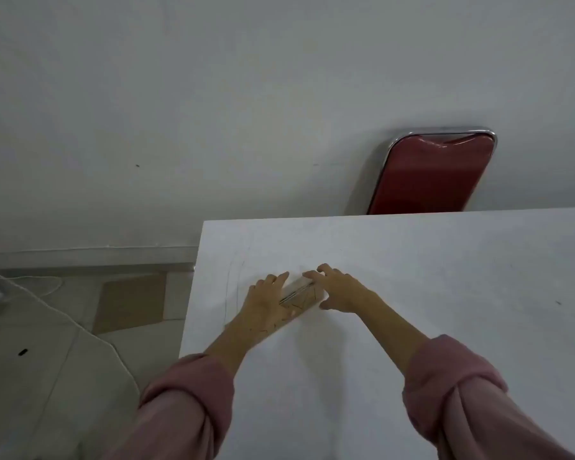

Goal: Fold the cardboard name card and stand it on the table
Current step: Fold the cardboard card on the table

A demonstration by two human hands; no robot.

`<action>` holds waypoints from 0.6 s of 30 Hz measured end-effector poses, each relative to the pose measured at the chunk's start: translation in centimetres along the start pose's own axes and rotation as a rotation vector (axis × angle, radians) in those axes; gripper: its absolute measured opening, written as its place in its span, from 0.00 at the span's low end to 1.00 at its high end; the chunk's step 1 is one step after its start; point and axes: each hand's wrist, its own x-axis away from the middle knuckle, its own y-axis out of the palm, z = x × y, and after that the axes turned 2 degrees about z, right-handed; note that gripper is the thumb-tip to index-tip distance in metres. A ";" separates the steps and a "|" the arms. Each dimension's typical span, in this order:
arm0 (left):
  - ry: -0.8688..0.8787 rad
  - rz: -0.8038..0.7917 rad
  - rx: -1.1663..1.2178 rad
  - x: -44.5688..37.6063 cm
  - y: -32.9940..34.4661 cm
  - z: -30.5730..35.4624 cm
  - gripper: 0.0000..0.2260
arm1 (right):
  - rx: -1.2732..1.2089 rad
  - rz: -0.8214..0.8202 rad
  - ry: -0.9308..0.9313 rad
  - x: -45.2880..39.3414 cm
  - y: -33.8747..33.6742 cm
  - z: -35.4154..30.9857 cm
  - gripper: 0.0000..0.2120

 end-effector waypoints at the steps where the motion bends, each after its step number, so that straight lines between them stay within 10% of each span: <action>1: 0.001 -0.015 0.021 -0.4 -0.1 0.1 0.36 | 0.017 -0.013 0.014 -0.4 0.0 -0.2 0.33; 8: -0.034 -0.126 0.178 0.3 1.7 -0.3 0.19 | -0.176 -0.011 0.082 -1.9 2.7 -1.5 0.19; 18: 0.042 0.065 -0.124 -2.0 -1.1 0.0 0.20 | -0.120 0.307 0.056 -2.5 0.7 -0.9 0.33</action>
